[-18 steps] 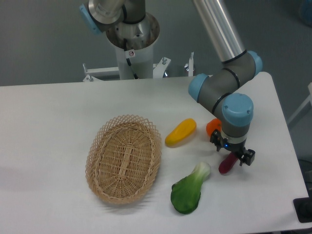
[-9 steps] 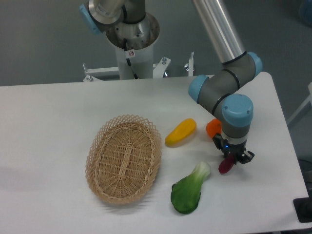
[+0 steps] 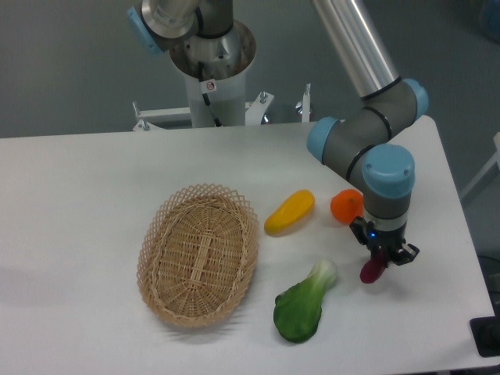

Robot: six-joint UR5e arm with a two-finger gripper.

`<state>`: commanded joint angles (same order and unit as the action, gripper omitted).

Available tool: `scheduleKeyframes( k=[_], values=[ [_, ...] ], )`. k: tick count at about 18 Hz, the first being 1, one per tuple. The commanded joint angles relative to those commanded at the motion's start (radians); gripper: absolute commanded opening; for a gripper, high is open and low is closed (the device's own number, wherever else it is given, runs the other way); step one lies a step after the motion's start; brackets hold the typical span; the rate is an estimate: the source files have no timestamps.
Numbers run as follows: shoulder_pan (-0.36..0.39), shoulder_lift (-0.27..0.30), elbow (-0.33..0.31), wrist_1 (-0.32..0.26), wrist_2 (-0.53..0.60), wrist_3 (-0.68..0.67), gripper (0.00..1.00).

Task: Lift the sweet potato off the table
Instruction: 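Lift the held sweet potato up off the table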

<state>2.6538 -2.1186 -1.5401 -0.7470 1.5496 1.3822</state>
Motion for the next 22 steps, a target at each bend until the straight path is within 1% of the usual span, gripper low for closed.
scheduleKeyframes(
  k=[3,6,8,12,13,16,17,19,22],
  values=[
    [0.002,0.048,-0.003,-0.003,-0.077,-0.035,0.33],
    [-0.003,0.094,-0.006,-0.005,-0.103,-0.127,0.33],
    [-0.002,0.132,-0.003,-0.006,-0.175,-0.175,0.33],
    [0.018,0.163,0.009,-0.011,-0.201,-0.196,0.33],
    [0.018,0.169,0.023,-0.031,-0.210,-0.196,0.33],
    [0.018,0.181,0.078,-0.130,-0.218,-0.209,0.33],
    [0.018,0.187,0.092,-0.150,-0.220,-0.219,0.33],
    [0.018,0.193,0.097,-0.156,-0.224,-0.241,0.33],
    [0.017,0.209,0.087,-0.158,-0.232,-0.245,0.33]
  ],
)
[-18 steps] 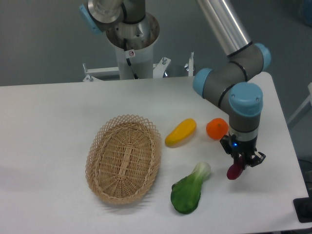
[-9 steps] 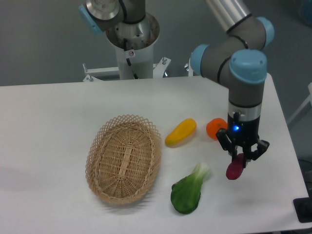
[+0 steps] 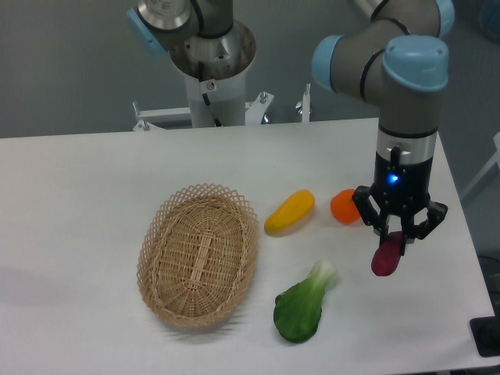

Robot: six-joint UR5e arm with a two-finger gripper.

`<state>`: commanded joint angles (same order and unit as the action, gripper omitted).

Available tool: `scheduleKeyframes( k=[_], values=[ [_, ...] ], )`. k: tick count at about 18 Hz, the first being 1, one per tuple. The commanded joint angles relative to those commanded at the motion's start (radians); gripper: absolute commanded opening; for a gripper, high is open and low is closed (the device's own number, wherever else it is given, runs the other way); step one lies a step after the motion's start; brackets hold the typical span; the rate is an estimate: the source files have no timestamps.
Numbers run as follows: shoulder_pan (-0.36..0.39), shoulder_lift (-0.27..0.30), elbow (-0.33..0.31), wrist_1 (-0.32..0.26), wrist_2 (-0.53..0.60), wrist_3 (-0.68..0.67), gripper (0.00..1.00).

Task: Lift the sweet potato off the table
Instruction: 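Lift the held sweet potato up off the table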

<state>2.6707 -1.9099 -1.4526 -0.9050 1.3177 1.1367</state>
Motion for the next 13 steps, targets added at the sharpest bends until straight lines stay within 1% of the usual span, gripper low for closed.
scheduleKeyframes(
  k=[4,13],
  values=[
    [0.000,0.011,-0.006,-0.005,0.000,0.000,0.33],
    [0.000,0.012,-0.005,-0.012,-0.009,0.000,0.33]
  ],
)
